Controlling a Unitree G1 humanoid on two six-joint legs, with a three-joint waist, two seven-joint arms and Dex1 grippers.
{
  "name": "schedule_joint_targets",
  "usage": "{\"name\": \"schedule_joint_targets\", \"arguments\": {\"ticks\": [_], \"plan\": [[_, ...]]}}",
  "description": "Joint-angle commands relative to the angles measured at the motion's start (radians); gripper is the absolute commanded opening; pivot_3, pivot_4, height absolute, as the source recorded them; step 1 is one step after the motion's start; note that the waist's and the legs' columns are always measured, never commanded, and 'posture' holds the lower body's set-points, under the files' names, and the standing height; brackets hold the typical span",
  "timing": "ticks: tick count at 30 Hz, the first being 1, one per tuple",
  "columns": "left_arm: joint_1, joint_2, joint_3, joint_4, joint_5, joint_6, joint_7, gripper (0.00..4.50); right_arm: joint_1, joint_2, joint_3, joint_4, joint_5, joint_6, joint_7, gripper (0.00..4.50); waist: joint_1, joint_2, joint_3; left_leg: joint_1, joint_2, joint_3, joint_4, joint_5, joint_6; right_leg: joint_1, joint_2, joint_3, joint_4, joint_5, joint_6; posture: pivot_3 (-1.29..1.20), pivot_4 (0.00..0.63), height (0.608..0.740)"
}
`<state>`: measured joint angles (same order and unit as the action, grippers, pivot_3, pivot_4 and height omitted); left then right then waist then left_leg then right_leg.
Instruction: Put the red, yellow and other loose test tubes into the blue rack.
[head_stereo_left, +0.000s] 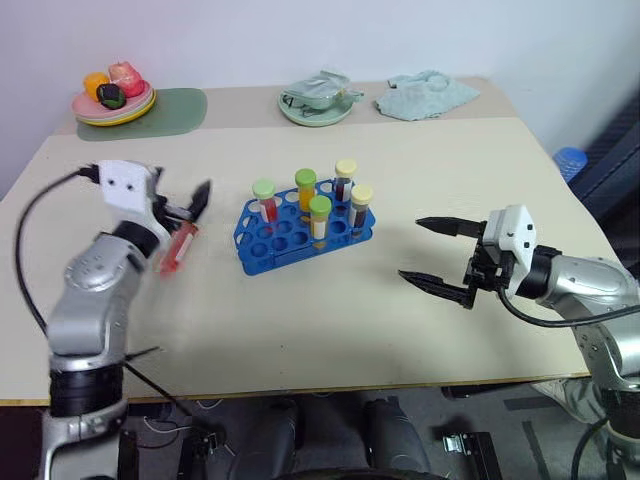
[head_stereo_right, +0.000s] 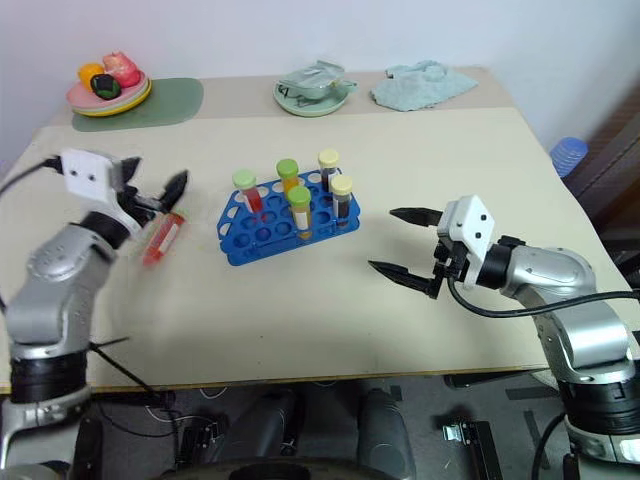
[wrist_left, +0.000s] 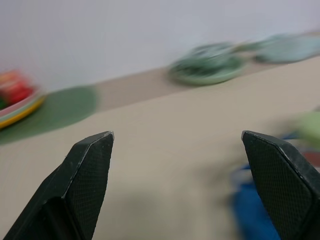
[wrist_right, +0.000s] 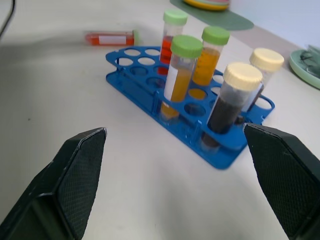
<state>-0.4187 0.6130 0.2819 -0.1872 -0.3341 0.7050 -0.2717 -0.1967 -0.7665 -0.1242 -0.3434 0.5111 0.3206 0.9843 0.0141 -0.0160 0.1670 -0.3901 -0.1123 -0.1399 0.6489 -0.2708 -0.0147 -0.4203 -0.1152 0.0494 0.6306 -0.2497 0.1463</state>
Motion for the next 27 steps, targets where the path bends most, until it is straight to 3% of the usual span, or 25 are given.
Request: {"name": "schedule_joint_targets", "arguments": {"ticks": [1, 7, 14, 27], "plan": [[-0.179, 0.133, -0.066, 0.138, 0.006, 0.431, 0.0, 4.18, -0.024, 0.009, 0.0, 0.007, -0.012, -0.033, 0.004, 4.5, 0.0, 0.0, 0.0, 0.0, 0.0, 0.0, 0.0, 0.0, 0.0, 0.0, 0.0, 0.0, 0.001, 0.0, 0.0, 0.0, 0.15, 0.74], [-0.453, 0.235, -0.296, 0.387, -0.02, 0.716, -0.17, 4.18, -0.032, 0.017, 0.01, 0.013, -0.019, -0.041, 0.004, 4.5, -0.004, -0.001, 0.001, -0.001, -0.001, 0.0, -0.001, 0.001, -0.002, -0.003, 0.0, 0.0, 0.001, 0.0, 0.0, 0.0, 0.15, 0.74], [-0.638, 0.23, -0.513, 0.685, 0.059, 0.662, -0.311, 4.18, -0.017, 0.015, 0.003, -0.011, -0.015, -0.035, -0.012, 4.5, -0.012, -0.002, 0.001, -0.001, 0.0, 0.001, -0.002, 0.004, -0.007, -0.005, 0.0, 0.0, 0.002, 0.0, 0.0, 0.0, 0.15, 0.74], [-0.755, 0.166, -0.667, 0.966, 0.186, 0.594, -0.464, 4.18, 0.013, 0.011, -0.006, -0.069, -0.003, -0.001, -0.056, 4.5, -0.024, -0.002, 0.001, -0.002, 0.0, 0.001, -0.001, 0.004, -0.007, -0.005, 0.0, 0.0, 0.002, 0.0, 0.0, 0.0, 0.15, 0.74]]}}
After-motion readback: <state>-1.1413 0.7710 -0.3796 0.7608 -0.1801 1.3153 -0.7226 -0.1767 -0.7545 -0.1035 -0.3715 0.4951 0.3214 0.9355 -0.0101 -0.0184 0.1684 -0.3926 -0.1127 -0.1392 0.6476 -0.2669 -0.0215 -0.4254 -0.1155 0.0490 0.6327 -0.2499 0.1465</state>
